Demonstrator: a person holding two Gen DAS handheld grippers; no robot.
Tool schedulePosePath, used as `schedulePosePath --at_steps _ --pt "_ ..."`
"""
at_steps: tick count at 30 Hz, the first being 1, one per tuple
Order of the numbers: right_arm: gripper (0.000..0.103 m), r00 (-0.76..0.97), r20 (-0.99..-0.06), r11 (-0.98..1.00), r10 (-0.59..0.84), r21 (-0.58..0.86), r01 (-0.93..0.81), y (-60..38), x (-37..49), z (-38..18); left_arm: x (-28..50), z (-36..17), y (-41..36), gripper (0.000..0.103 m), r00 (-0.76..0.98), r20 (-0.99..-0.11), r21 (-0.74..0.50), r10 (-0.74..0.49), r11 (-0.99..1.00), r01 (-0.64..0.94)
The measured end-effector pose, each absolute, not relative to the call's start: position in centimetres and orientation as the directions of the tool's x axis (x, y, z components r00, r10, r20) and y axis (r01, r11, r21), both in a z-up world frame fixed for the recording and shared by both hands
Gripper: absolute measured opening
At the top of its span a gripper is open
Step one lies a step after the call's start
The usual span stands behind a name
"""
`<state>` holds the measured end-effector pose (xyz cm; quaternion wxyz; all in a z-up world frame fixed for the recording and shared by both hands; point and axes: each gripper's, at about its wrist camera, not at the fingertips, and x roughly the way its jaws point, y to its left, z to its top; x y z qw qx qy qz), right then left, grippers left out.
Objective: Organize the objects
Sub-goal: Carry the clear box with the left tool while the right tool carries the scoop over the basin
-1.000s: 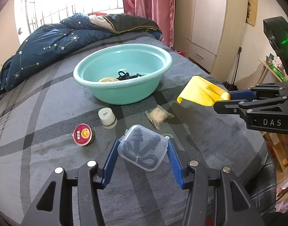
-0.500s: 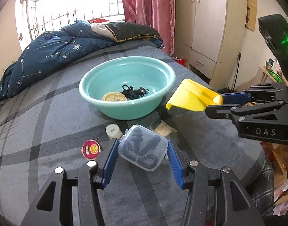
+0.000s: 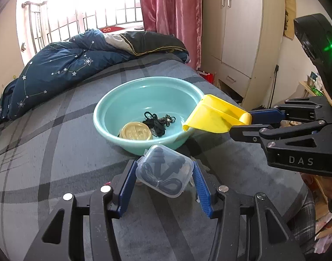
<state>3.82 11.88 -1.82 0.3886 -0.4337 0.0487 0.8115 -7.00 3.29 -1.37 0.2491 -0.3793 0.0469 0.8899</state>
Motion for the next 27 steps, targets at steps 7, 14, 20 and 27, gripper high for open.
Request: schedulePosePath --at_steps 7,14,20,27 --pt "0.041 -0.33 -0.733 -0.693 0.595 -0.26 -0.672 12.9 2.7 -0.8 -8.8 -0.9 3.6 0.056 -0.588 -0.698 -0.103 0.409 -0.869 -0.483" --pt "0.041 -0.339 -0.727 -0.698 0.597 -0.261 -0.667 14.2 1.5 -0.2 -10.7 -0.5 4.1 0.056 -0.589 -0.697 -0.098 0.408 -0.868 -0.486" --pt "0.041 -0.342 -0.726 -0.702 0.597 -0.266 -0.661 15.3 0.5 0.0 -12.6 -0.6 4.2 0.056 -0.585 -0.7 -0.098 0.41 -0.866 -0.49" --pt "0.041 -0.342 -0.727 -0.701 0.596 -0.263 -0.663 17.1 -0.8 0.3 -14.3 -0.7 4.3 0.056 -0.583 -0.701 -0.098 0.41 -0.866 -0.49"
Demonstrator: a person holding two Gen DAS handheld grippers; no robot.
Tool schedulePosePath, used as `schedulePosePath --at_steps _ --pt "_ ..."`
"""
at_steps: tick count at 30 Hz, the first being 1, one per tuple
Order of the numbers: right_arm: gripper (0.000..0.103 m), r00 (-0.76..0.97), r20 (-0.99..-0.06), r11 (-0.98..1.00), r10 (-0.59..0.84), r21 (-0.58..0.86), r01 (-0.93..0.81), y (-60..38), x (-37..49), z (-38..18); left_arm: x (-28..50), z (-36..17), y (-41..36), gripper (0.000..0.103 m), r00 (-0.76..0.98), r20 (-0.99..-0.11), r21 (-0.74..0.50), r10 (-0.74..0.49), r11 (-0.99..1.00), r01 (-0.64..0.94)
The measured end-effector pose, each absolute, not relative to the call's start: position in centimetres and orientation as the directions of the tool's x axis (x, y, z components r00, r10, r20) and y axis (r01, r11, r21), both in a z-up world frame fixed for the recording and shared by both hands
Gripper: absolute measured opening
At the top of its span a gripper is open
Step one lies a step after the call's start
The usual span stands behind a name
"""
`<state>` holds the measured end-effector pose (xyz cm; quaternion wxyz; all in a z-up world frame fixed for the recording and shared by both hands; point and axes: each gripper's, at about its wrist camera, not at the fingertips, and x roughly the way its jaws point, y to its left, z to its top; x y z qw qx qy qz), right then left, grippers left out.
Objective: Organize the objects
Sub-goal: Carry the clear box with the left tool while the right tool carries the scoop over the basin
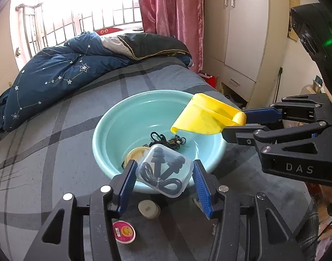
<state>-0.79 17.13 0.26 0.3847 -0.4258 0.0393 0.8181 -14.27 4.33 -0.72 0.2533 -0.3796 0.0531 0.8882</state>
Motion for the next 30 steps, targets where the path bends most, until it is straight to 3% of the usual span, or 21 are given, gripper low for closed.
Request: schedulePosePath --at_steps 30 --pt "0.041 -0.29 -0.784 -0.694 0.548 -0.232 -0.682 25.6 -5.8 -3.3 -23.6 -5.3 6.4 0.056 -0.519 -0.75 -0.123 0.411 -0.857 -0.5"
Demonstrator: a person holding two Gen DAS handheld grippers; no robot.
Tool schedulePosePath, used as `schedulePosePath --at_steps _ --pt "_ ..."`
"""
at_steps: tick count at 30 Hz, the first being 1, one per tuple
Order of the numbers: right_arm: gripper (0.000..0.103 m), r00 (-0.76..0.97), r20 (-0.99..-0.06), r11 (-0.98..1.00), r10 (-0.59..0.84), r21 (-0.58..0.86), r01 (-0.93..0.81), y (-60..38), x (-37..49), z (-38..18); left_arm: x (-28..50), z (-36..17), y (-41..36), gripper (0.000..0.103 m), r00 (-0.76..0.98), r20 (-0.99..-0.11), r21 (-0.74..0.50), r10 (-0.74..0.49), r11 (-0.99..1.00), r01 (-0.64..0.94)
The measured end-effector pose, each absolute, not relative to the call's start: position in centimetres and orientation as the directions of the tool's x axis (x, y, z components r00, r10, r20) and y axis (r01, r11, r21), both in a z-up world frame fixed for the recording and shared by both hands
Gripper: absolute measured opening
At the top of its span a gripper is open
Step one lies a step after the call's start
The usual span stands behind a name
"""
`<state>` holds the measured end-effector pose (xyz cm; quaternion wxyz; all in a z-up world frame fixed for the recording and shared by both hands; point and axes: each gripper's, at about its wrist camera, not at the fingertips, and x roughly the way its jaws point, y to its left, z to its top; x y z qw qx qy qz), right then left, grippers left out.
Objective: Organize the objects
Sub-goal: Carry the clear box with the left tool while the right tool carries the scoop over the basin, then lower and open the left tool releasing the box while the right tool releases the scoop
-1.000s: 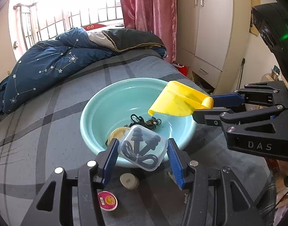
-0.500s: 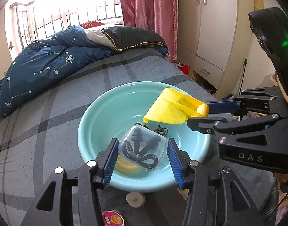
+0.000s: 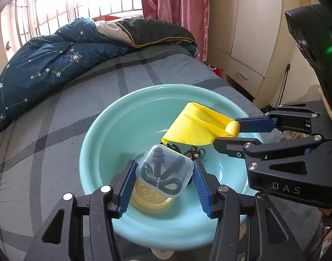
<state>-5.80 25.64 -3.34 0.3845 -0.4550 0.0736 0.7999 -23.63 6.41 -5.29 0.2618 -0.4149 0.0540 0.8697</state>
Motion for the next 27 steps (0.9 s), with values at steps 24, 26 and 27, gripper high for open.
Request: schedulePosePath --at_steps 24,26,27 --pt "0.041 -0.229 -0.825 -0.682 0.517 -0.235 -0.693 30.1 -8.2 -7.7 -26.3 -9.9 7.5 0.057 -0.463 -0.798 -0.126 0.387 -0.857 -0.5" --pt "0.041 -0.23 -0.826 -0.682 0.515 -0.232 -0.694 30.2 -8.2 -7.8 -26.4 -10.0 7.6 0.057 -0.461 -0.799 -0.125 0.386 -0.857 -0.5" --pt "0.041 -0.23 -0.826 -0.682 0.514 -0.231 -0.694 30.2 -8.2 -7.8 -26.5 -10.1 7.6 0.057 -0.461 -0.799 -0.125 0.386 -0.856 -0.501"
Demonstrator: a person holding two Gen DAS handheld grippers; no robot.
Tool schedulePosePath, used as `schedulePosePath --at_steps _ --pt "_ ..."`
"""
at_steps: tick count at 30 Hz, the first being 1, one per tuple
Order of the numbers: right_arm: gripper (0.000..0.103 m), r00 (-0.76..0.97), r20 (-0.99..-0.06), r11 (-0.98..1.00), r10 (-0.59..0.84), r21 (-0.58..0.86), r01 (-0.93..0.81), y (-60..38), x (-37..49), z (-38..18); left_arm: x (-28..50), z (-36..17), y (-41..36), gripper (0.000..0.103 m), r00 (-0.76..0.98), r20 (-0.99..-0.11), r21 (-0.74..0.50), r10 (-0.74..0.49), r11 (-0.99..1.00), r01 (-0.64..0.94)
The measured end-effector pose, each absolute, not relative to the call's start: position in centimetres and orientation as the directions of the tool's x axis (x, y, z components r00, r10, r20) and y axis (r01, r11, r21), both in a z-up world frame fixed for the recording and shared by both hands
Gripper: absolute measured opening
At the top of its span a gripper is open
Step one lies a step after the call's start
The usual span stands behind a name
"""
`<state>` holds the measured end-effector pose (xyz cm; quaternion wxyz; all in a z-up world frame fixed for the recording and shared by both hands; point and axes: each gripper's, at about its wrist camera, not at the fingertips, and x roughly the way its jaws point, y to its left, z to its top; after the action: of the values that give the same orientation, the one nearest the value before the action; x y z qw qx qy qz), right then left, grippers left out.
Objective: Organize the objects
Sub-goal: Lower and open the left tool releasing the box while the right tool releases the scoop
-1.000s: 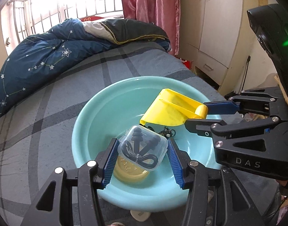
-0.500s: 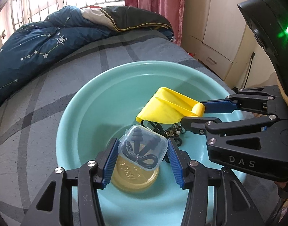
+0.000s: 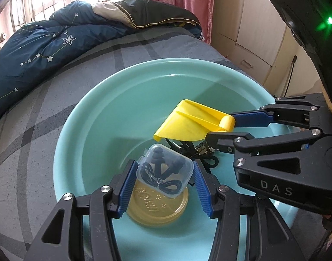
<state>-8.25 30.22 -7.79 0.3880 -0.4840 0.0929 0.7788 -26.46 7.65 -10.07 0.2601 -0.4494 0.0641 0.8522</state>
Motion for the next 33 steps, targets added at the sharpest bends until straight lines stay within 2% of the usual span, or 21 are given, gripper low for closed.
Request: schedulePosePath --at_steps 4,5,6,8,9,10,13,16,33 --pt "0.042 -0.232 -0.823 -0.681 0.519 -0.234 -0.694 30.2 -8.4 -7.7 -26.4 -9.9 7.7 0.058 -0.467 -0.8 -0.114 0.378 -0.859 -0.5" --pt "0.042 -0.228 -0.821 -0.679 0.524 -0.24 -0.694 30.2 -8.4 -7.7 -26.4 -9.8 7.7 0.065 -0.47 -0.799 -0.11 0.374 -0.861 -0.497" --pt "0.046 -0.228 -0.817 -0.677 0.531 -0.247 -0.693 30.1 -8.4 -7.6 -26.3 -9.7 7.8 0.08 -0.474 -0.798 -0.109 0.372 -0.862 -0.494" --pt "0.061 -0.229 -0.806 -0.669 0.545 -0.255 -0.698 29.9 -8.3 -7.3 -26.1 -9.5 7.7 0.099 -0.483 -0.795 -0.105 0.367 -0.868 -0.486" --pt "0.073 -0.231 -0.801 -0.665 0.553 -0.258 -0.701 29.8 -8.3 -7.1 -25.9 -9.3 7.7 0.103 -0.493 -0.791 -0.099 0.362 -0.871 -0.48" --pt "0.085 -0.236 -0.793 -0.661 0.562 -0.259 -0.704 29.7 -8.2 -6.8 -25.9 -9.1 7.6 0.103 -0.5 -0.788 -0.096 0.36 -0.874 -0.477" --pt "0.103 -0.24 -0.775 -0.654 0.584 -0.274 -0.705 29.5 -8.1 -6.2 -25.9 -8.8 7.3 0.103 -0.512 -0.781 -0.097 0.358 -0.879 -0.466" --pt "0.103 -0.196 -0.769 -0.629 0.608 -0.316 -0.71 29.6 -8.2 -6.5 -25.7 -9.0 7.5 0.103 -0.501 -0.792 -0.091 0.348 -0.879 -0.467" --pt "0.103 -0.228 -0.749 -0.632 0.623 -0.309 -0.711 26.2 -6.8 -4.0 -22.9 -6.0 6.2 0.103 -0.552 -0.768 -0.046 0.325 -0.887 -0.459"
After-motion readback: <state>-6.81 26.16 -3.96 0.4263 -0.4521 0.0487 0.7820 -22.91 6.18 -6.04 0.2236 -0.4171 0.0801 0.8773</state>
